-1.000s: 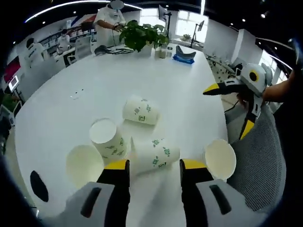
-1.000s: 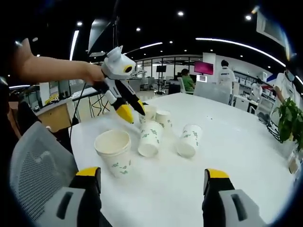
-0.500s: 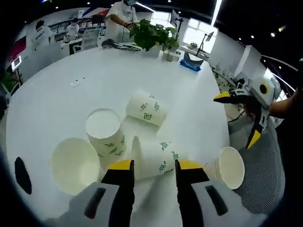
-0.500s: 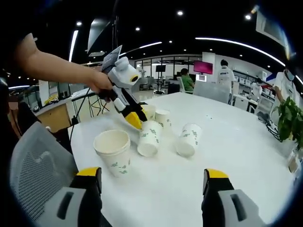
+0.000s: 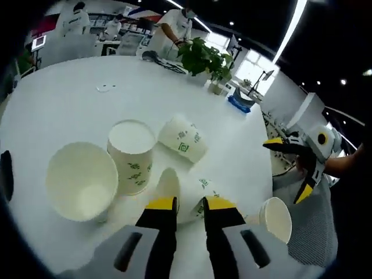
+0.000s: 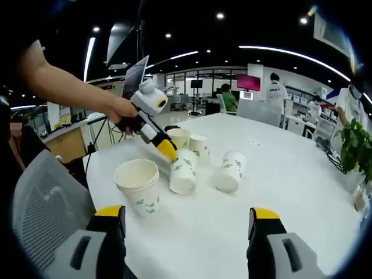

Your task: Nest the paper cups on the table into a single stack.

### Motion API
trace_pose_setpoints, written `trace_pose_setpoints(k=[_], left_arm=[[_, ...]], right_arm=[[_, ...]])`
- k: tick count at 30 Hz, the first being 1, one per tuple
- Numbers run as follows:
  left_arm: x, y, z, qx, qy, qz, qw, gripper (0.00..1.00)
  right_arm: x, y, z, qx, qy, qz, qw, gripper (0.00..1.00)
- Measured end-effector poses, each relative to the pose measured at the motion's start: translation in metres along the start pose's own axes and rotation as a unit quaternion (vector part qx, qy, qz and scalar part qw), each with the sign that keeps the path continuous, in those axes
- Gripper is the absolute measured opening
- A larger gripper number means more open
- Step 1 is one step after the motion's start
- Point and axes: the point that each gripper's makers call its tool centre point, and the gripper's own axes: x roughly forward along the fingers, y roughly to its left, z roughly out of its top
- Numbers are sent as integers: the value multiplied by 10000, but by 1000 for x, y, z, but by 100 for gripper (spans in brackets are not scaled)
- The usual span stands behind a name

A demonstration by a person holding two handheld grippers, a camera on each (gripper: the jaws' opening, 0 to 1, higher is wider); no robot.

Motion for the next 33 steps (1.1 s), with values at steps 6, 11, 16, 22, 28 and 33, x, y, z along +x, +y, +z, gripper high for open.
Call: trace_pose_setpoints(k=[6, 11, 16, 22, 28, 33], left_arm=[[2, -2, -4, -215, -102, -218, 9995, 8], [5, -19, -7, -318, -172, -442, 9984, 4], [6, -37, -8, -326, -246, -643, 9971, 0], [5, -49, -4, -90, -266, -683, 9973, 0], [1, -57, 3, -19, -370, -690, 9969, 0], [-7, -58, 6, 88, -377, -656, 9971, 0]], right_arm=[[0, 2, 0, -14, 9, 21, 10000, 87], [-1, 3, 1, -25, 15, 10, 10000, 87], [-1, 1, 1, -22, 1, -5, 10000, 87], [-1, 1, 1, -44, -10, 3, 10000, 87], [-1, 0, 3, -29, -66, -13, 10000, 88], [-1, 0, 5, -8, -133, -8, 9999, 89]])
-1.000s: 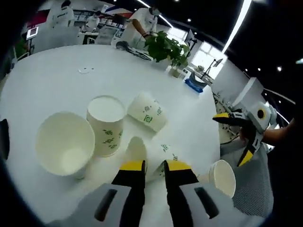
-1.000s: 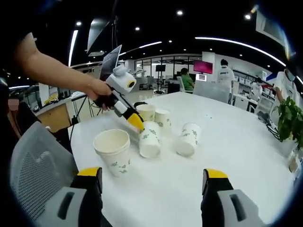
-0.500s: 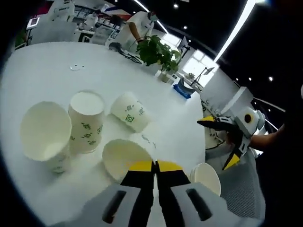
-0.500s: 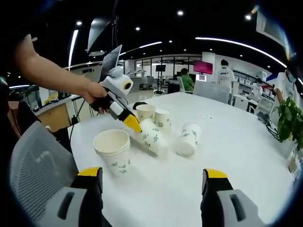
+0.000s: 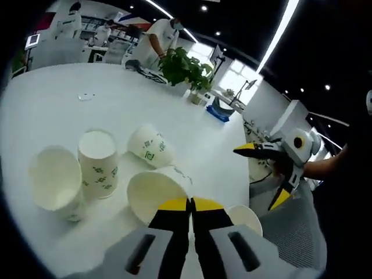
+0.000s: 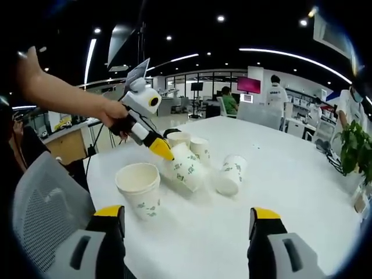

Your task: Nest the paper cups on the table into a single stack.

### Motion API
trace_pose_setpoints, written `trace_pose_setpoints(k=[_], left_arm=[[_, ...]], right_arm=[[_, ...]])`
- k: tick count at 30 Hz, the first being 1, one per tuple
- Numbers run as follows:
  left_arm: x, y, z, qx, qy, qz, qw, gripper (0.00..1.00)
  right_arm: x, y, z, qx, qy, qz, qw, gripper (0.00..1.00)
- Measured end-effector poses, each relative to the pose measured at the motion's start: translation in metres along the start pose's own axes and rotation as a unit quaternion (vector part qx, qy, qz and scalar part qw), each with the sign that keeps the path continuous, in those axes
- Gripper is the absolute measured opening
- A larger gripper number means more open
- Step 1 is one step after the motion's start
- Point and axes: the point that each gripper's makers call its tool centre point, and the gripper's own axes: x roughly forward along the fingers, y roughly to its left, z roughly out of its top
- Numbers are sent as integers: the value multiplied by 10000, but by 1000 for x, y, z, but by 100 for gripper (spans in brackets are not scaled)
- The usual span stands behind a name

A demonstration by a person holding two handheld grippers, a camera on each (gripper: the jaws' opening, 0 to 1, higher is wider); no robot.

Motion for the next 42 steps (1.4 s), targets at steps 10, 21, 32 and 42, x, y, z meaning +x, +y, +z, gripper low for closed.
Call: trace_pose_setpoints(k=[10, 21, 32, 42], left_arm=[[-15, -13, 20, 477, -26, 1, 9989, 0], [-29, -35, 36, 1011, 42, -6, 9949, 0], [-50, -59, 39, 1543, 376, -21, 9873, 0], [-62, -79, 33, 1967, 702, 0, 9780, 0]], right_arm=[[0, 0, 1, -4, -29, 4, 10000, 92], [0, 0, 3, 16, -66, -15, 10000, 94], [-1, 0, 7, 30, -132, -56, 9999, 99], [-3, -2, 9, 62, -186, -89, 9998, 100]])
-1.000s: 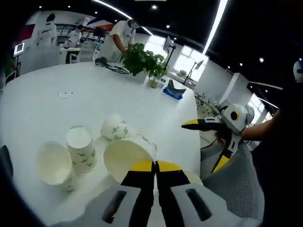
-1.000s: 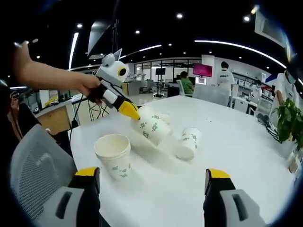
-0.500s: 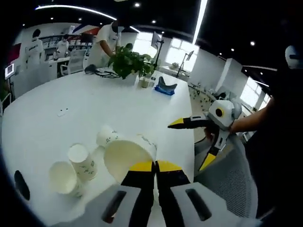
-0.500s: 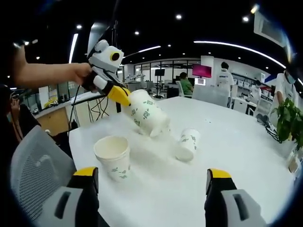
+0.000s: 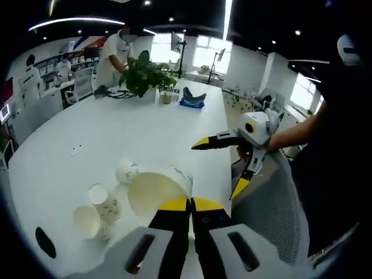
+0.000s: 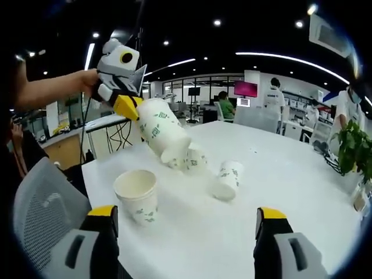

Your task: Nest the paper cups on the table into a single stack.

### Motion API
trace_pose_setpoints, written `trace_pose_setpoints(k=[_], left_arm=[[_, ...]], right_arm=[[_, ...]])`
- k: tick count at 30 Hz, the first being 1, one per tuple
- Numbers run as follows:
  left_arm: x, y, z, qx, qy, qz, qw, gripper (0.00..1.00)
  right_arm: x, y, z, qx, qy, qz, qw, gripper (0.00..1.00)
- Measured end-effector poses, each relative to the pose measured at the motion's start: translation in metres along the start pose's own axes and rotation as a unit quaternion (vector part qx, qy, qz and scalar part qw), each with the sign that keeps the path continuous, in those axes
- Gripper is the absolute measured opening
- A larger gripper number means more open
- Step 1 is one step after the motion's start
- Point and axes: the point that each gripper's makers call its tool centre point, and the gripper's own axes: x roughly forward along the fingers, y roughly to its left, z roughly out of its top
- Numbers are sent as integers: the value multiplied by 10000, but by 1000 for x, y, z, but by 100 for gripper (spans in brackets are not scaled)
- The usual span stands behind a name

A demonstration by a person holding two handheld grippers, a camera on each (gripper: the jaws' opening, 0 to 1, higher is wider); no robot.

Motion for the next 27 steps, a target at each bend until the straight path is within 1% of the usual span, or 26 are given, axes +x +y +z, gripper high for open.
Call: trace_pose_setpoints(k=[4, 8, 14, 18, 20, 27], left_arm=[[-2, -10, -4, 167, 224, -26, 9996, 0], [-4, -17, -5, 259, 362, -45, 9990, 0], [-5, -22, -9, 325, 533, -26, 9980, 0], [-7, -28, -15, 446, 738, -34, 9963, 0], [-7, -30, -16, 495, 787, -36, 9957, 0], [-4, -35, -26, 644, 1121, -38, 9916, 0]], right_arm=[[0, 0, 0, 1, 5, 4, 10000, 100], [1, -1, -1, -15, 18, 4, 10000, 100], [1, 0, -1, -17, 21, 11, 10000, 100], [1, 2, -2, -21, 28, 35, 10000, 100], [1, 1, -2, -28, 32, 43, 10000, 100], [2, 3, -2, -31, 38, 69, 10000, 100]])
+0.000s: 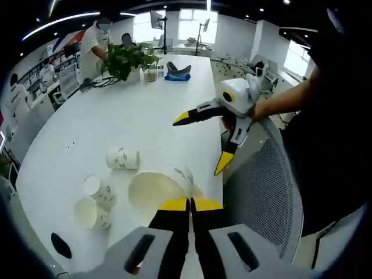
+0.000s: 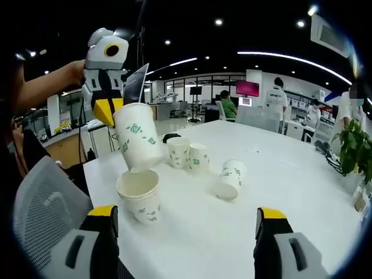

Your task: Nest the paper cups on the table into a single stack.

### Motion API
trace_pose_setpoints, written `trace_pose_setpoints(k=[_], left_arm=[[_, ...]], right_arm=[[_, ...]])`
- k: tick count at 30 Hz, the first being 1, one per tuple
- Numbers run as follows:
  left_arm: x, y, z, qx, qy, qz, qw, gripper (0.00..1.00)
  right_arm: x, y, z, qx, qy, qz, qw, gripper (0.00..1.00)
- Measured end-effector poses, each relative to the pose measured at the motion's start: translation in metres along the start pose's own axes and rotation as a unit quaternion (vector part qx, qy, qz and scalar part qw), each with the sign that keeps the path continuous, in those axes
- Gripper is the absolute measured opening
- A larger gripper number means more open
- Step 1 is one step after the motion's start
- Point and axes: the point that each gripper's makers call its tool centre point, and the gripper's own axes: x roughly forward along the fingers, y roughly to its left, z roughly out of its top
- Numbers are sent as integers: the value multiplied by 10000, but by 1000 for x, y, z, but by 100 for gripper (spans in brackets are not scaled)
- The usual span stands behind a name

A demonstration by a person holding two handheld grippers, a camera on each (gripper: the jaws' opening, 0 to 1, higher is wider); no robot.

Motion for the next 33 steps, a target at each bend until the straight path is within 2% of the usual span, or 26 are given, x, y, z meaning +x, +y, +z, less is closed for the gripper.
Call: trace_pose_setpoints(k=[6, 14, 19, 33], left_arm=[[7, -3, -8, 137, 342, -1, 9993, 0], [13, -7, -14, 303, 631, -28, 9975, 0], [13, -2, -20, 398, 786, -10, 9961, 0], [30, -5, -32, 728, 1283, -129, 9890, 0]], right_arm=[[0, 0, 0, -1, 5, 6, 10000, 100], [-1, 2, 1, 21, 21, 9, 10000, 99], [1, 2, -2, 5, 59, 40, 10000, 99], [2, 2, -6, 39, 108, 79, 9999, 99]])
